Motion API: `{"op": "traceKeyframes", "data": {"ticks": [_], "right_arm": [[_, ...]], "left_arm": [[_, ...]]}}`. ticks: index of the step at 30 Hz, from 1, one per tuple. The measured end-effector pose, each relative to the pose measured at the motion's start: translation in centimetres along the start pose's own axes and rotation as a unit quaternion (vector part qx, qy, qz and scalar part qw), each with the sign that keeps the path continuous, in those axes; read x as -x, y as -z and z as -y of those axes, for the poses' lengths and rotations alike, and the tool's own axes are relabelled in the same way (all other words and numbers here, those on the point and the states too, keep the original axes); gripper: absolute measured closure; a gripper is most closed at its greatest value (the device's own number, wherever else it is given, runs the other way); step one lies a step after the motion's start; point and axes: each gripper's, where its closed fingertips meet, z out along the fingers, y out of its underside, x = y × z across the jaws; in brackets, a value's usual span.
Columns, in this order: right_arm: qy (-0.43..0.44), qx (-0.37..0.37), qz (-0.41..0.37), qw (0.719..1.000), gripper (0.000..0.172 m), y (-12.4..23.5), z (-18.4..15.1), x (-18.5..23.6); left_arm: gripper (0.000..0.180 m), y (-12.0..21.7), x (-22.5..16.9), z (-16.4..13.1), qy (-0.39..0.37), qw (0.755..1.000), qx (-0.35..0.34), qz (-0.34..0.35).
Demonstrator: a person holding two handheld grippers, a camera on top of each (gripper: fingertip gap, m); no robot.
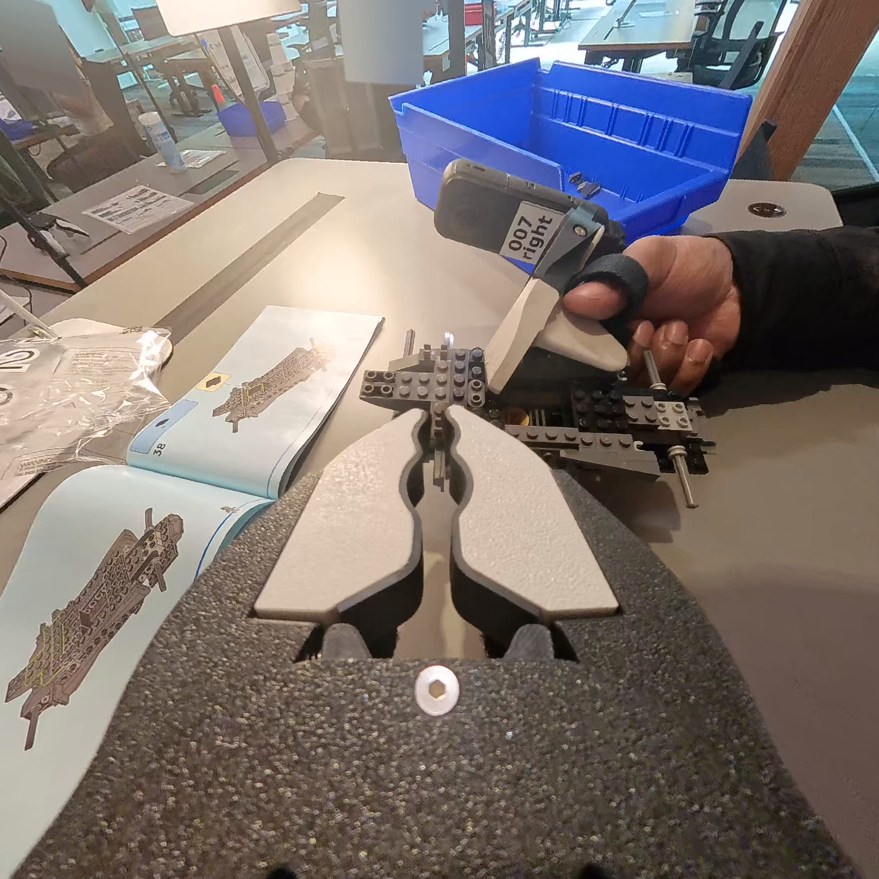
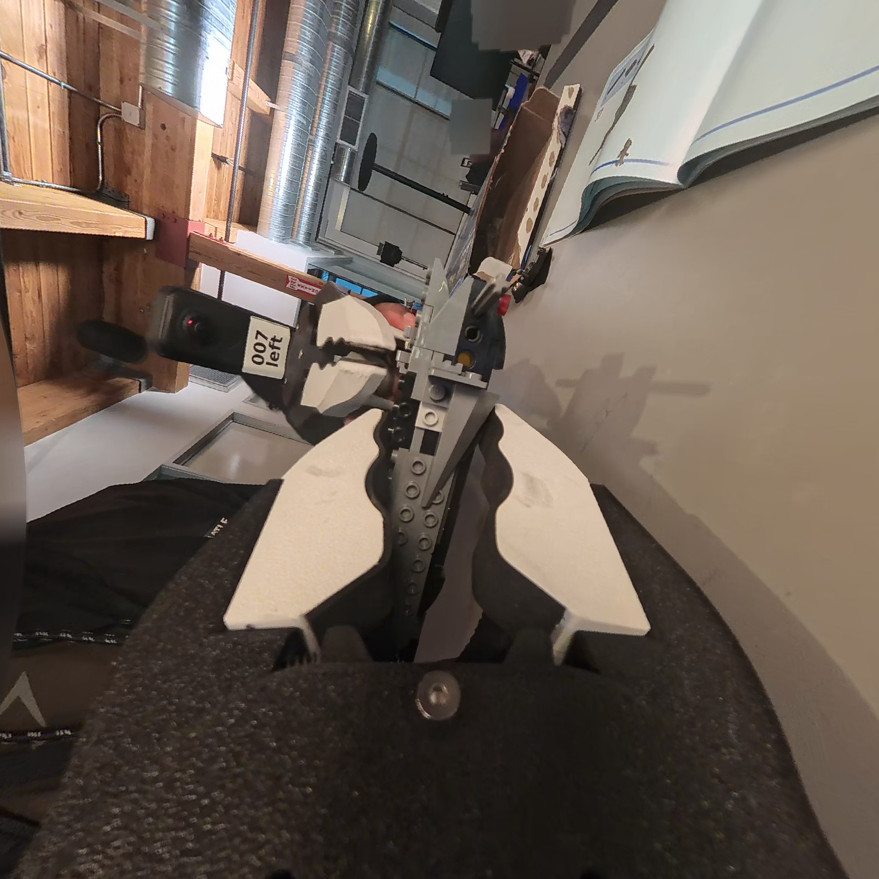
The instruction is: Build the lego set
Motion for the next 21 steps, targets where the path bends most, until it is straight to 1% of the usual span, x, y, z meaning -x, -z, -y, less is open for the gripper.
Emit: {"op": "traceKeyframes", "data": {"ticks": [5,21], "right_arm": [[0.001,0.000,0.000,1.000,0.136,0.02,0.00,0.00],[0.005,0.002,-0.004,1.000,0.136,-0.07,-0.13,-0.03]], "left_arm": [[0.180,-0.17,-0.01,-0.35,-0.008,1.000,0.011,0.004],[0.179,-0.59,-0.28,-0.28,0.002,1.000,0.010,0.002]]}}
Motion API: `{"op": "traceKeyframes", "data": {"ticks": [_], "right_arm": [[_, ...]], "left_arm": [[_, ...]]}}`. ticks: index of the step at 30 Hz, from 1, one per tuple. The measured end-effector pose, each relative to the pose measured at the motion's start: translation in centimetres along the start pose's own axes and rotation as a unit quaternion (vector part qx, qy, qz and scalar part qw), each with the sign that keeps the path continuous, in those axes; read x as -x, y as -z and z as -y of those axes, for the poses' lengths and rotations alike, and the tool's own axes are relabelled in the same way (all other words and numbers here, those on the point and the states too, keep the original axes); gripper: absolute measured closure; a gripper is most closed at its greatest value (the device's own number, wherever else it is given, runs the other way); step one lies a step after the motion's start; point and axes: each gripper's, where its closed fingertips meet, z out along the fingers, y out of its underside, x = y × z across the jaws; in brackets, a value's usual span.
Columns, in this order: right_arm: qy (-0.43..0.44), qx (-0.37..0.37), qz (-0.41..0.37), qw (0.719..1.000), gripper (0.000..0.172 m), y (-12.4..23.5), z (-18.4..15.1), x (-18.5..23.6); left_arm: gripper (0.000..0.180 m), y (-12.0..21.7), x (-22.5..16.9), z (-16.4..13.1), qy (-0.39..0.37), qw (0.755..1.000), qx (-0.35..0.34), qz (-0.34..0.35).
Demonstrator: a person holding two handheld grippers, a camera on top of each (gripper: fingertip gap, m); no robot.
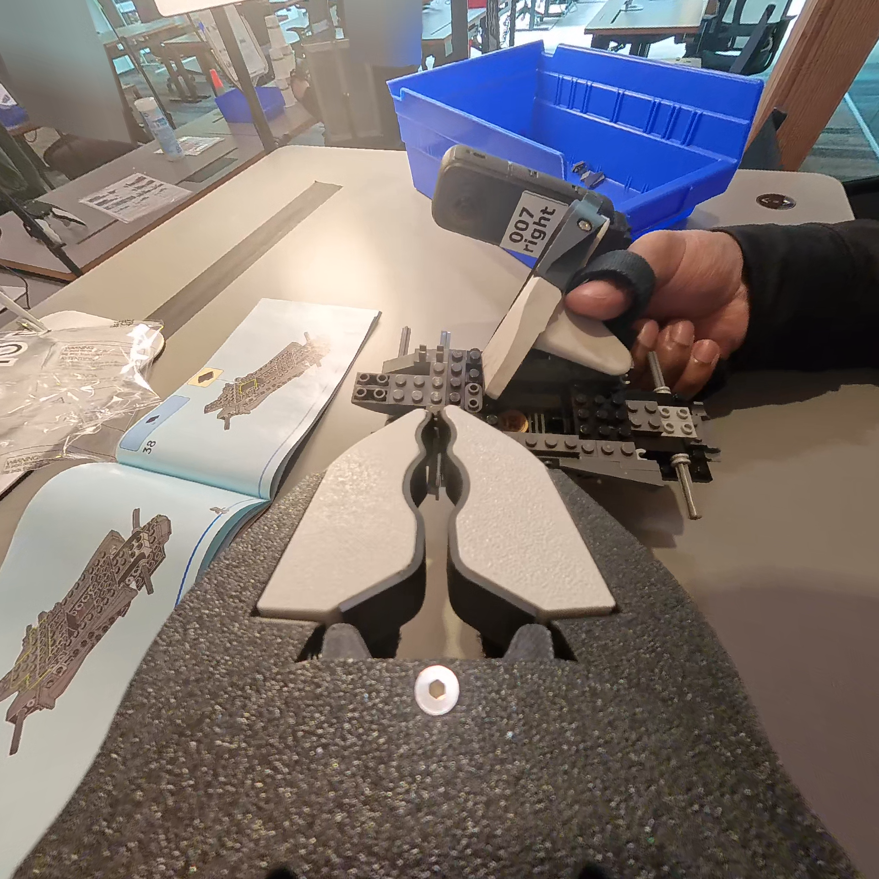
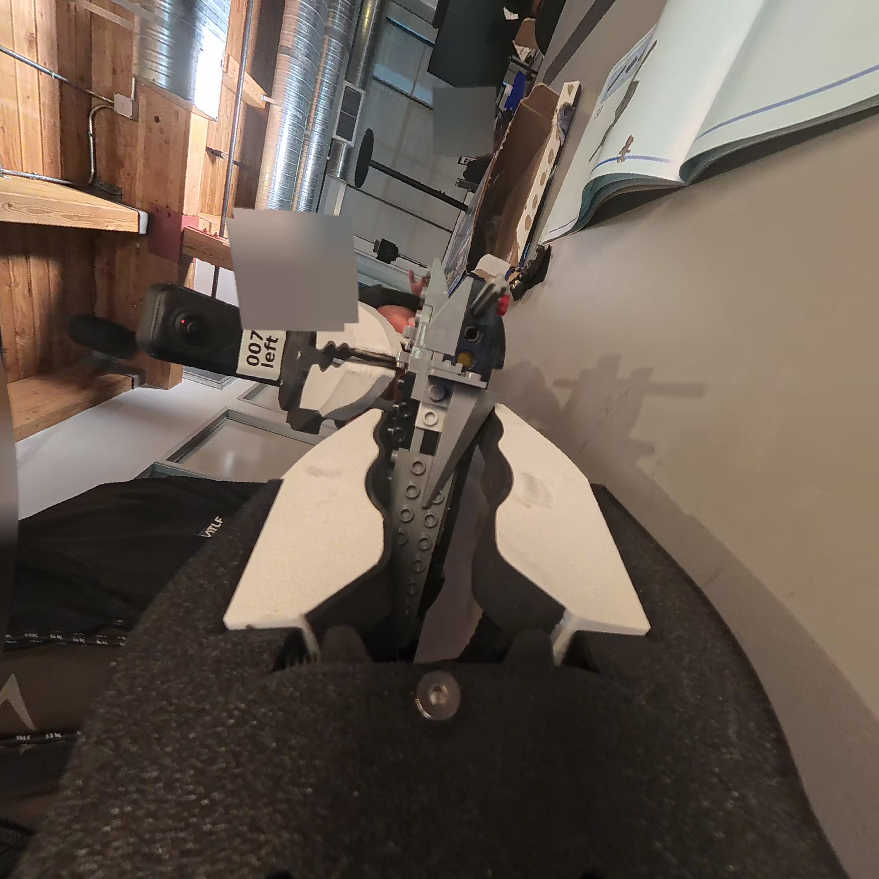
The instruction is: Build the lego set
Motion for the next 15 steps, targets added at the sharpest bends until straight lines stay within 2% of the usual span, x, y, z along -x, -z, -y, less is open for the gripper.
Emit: {"op": "traceKeyframes", "data": {"ticks": [6,9,11,15], "right_arm": [[0.002,-0.005,0.001,1.000,0.136,0.0,0.1,0.1],[0.011,-0.017,0.004,1.000,0.136,0.2,0.5,0.3],[0.019,-0.028,0.002,0.999,0.136,0.4,0.9,0.4],[0.042,-0.059,0.002,0.997,0.136,0.9,1.9,0.8]], "left_arm": [[0.169,0.3,0.3,0.7,0.021,1.000,-0.023,0.003],[0.157,1.0,1.9,1.6,0.123,0.990,-0.068,0.005],[0.145,1.3,3.0,1.8,0.245,0.964,-0.100,-0.020],[0.126,0.7,2.7,1.2,0.453,0.870,-0.127,-0.147]]}}
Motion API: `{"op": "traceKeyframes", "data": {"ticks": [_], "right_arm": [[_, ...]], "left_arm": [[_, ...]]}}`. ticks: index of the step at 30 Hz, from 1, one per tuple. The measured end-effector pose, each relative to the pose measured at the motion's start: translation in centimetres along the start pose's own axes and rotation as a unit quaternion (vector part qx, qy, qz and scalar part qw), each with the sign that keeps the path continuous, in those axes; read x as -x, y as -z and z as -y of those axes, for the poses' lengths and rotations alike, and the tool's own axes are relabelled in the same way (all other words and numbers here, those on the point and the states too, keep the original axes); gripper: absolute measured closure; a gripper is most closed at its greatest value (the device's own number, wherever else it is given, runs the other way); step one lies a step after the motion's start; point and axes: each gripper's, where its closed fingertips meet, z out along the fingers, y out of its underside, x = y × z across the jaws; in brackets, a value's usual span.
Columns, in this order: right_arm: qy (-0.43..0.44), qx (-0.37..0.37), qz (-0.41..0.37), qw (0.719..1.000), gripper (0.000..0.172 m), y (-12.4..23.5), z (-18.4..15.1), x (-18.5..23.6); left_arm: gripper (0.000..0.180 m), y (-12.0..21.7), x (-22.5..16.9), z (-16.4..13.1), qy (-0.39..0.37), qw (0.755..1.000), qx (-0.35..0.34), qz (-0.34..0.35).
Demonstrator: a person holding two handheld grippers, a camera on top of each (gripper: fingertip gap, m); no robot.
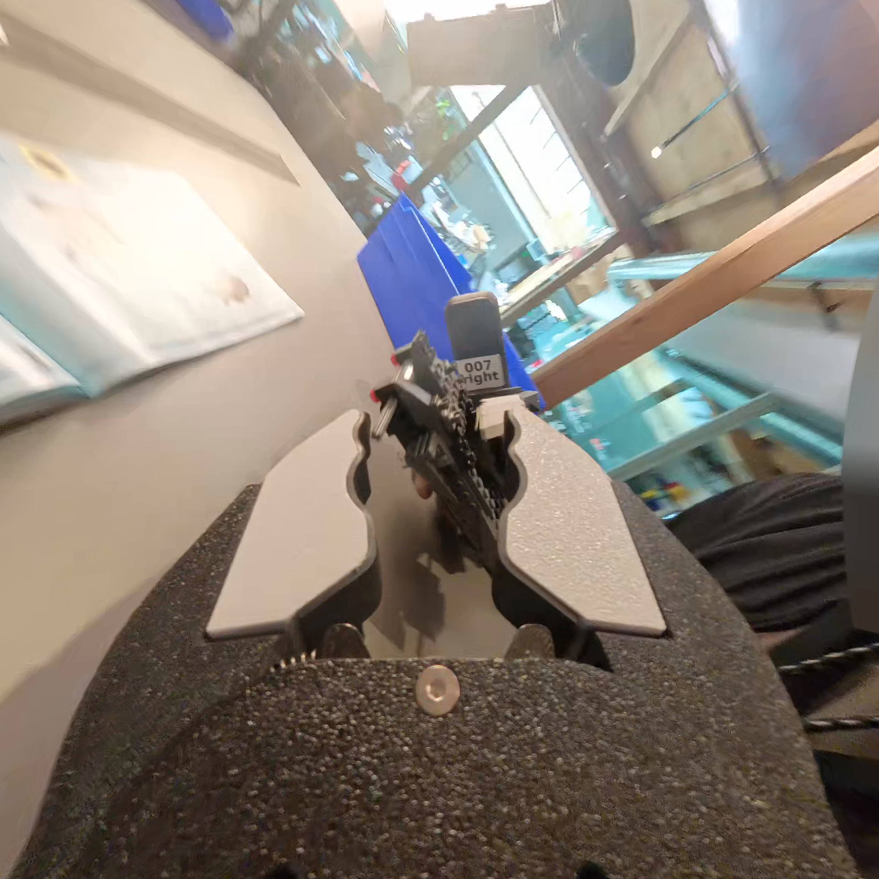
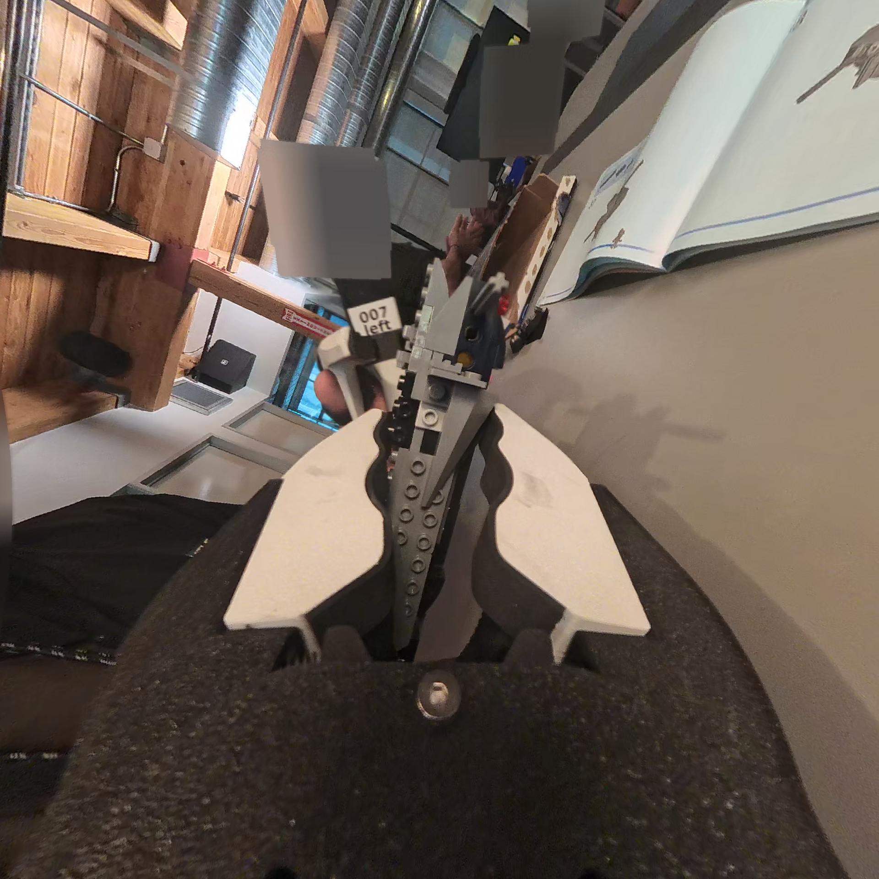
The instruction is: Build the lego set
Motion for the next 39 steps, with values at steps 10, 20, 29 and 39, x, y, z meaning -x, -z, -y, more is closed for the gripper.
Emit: {"op": "traceKeyframes", "data": {"ticks": [10,20,29,39], "right_arm": [[0.076,-0.029,-0.026,0.996,0.136,-0.1,0.7,0.6],[0.128,-0.021,-0.002,0.992,0.136,-0.9,-0.2,2.1],[0.098,-0.017,0.064,0.993,0.136,-0.8,-0.4,3.5],[0.091,-0.013,0.109,0.990,0.136,-1.3,-1.1,4.5]], "left_arm": [[0.122,-2.1,-0.9,-1.3,0.131,0.987,-0.014,-0.090],[0.136,-1.5,-1.9,-0.7,0.094,0.989,-0.023,-0.115],[0.132,-1.1,-2.6,-0.6,-0.005,0.996,0.000,-0.089],[0.128,-0.7,-3.7,-0.4,-0.061,0.995,-0.001,-0.073]]}}
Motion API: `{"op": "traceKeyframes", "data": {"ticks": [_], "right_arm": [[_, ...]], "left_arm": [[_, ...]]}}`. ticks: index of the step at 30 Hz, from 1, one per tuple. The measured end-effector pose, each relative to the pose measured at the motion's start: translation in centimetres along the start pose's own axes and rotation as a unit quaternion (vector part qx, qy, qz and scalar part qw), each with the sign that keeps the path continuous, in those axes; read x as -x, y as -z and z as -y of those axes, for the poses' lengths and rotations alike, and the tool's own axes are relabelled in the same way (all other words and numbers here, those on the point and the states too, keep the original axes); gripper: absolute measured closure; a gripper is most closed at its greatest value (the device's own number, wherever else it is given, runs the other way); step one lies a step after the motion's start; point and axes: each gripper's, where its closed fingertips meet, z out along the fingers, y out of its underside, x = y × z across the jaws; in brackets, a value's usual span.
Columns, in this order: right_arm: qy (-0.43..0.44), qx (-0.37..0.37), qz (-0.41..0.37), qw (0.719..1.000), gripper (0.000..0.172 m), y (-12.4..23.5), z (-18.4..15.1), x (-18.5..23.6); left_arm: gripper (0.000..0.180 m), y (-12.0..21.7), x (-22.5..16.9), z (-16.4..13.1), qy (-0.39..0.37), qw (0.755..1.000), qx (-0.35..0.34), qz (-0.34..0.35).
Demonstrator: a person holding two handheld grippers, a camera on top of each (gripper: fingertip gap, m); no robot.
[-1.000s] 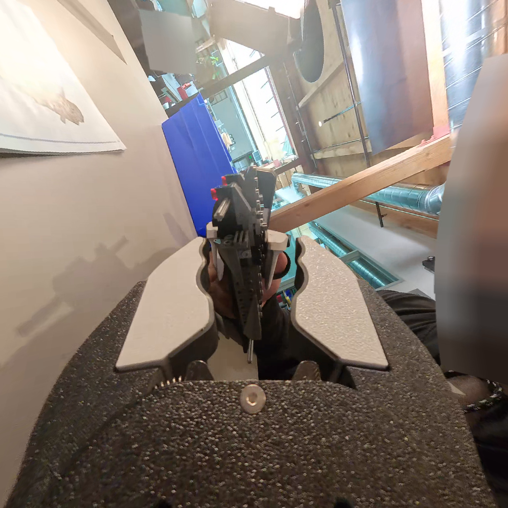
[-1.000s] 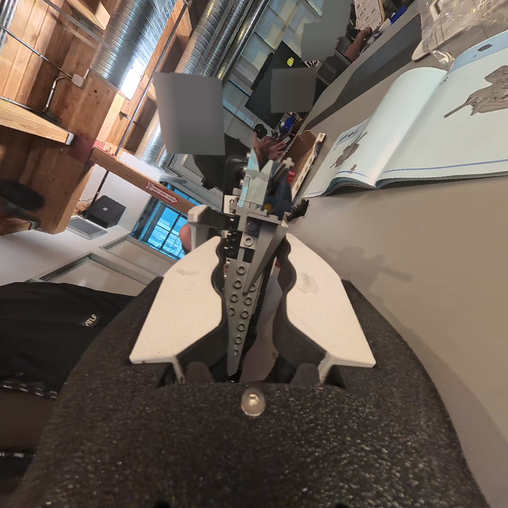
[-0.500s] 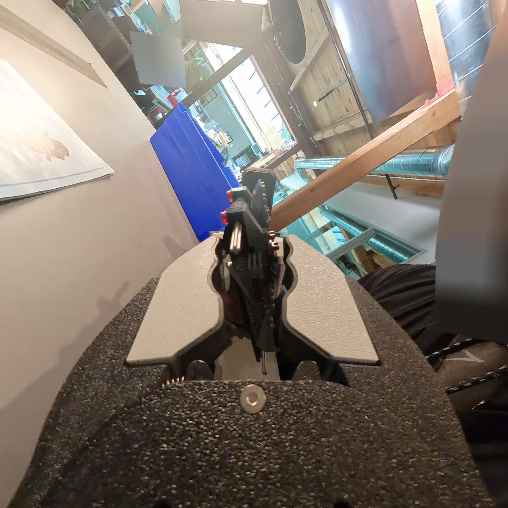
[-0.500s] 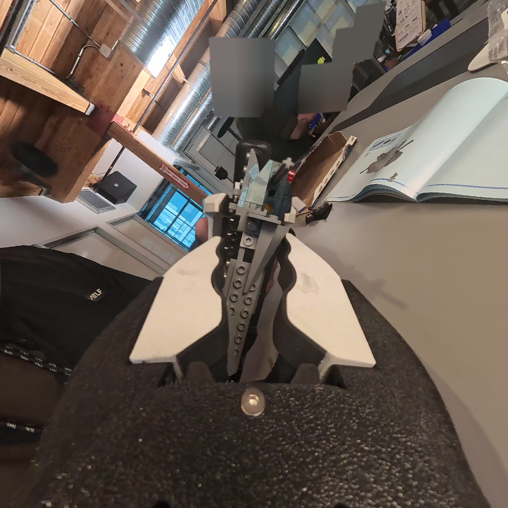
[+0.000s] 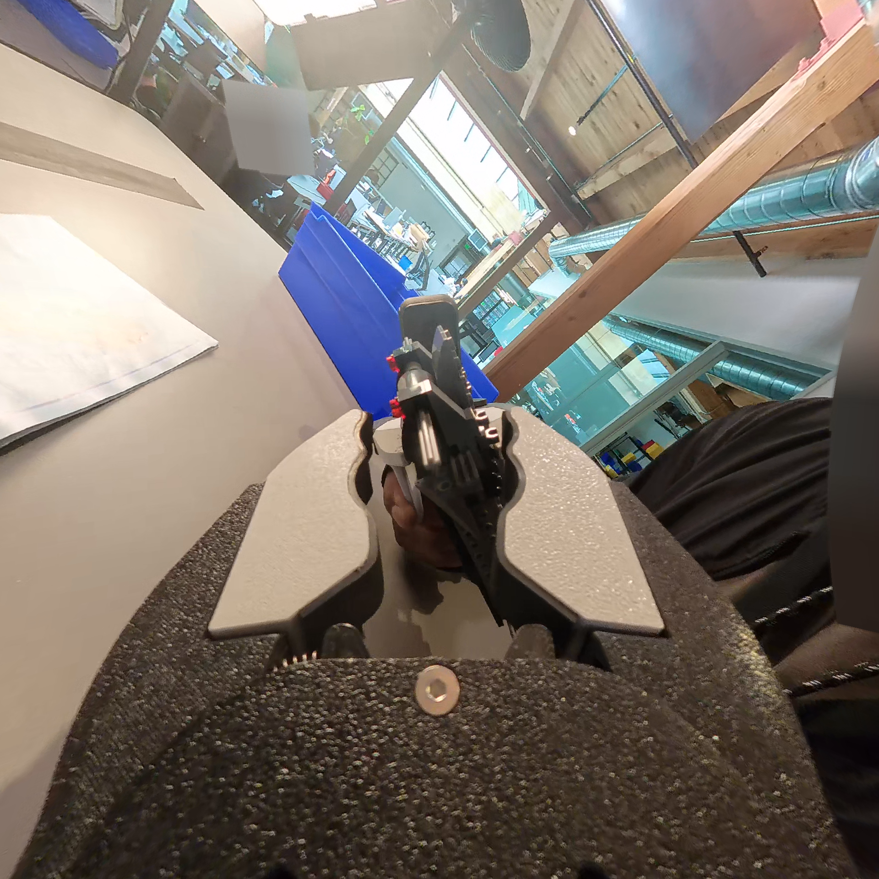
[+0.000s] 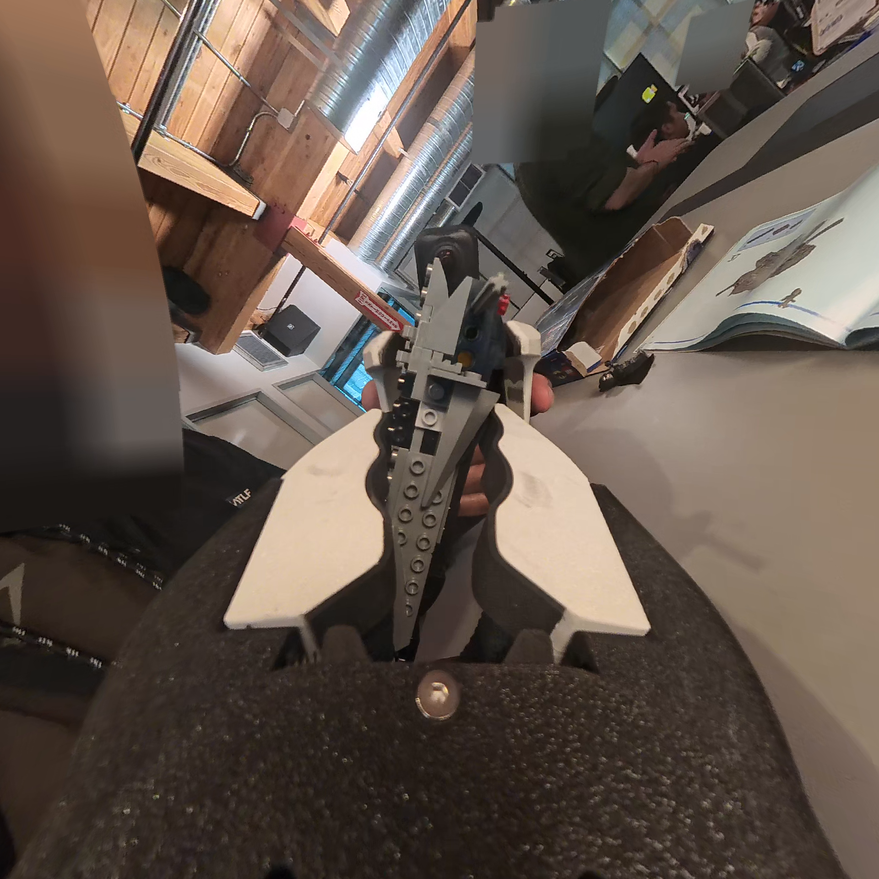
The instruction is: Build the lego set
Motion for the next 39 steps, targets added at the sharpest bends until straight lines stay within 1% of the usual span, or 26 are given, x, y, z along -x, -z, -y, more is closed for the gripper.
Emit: {"op": "traceKeyframes", "data": {"ticks": [6,10,20,30,39], "right_arm": [[0.013,-0.007,0.010,1.000,0.136,-0.14,0.05,0.29],[0.020,-0.012,0.005,1.000,0.136,0.02,0.27,0.18],[0.009,-0.020,0.008,1.000,0.136,0.29,0.54,0.03],[0.037,-0.019,-0.020,0.999,0.136,0.37,0.68,-0.39],[0.068,-0.010,-0.048,0.996,0.136,0.50,0.70,-0.66]], "left_arm": [[0.128,0.28,-0.22,0.19,-0.011,1.000,0.000,0.009],[0.128,0.16,-0.16,0.13,-0.027,0.999,0.003,0.028],[0.133,-0.18,0.02,-0.07,-0.074,0.995,0.008,0.068],[0.135,-0.02,0.45,-0.38,-0.050,0.996,0.015,0.075],[0.139,-0.14,0.48,-0.48,-0.020,0.998,0.011,0.053]]}}
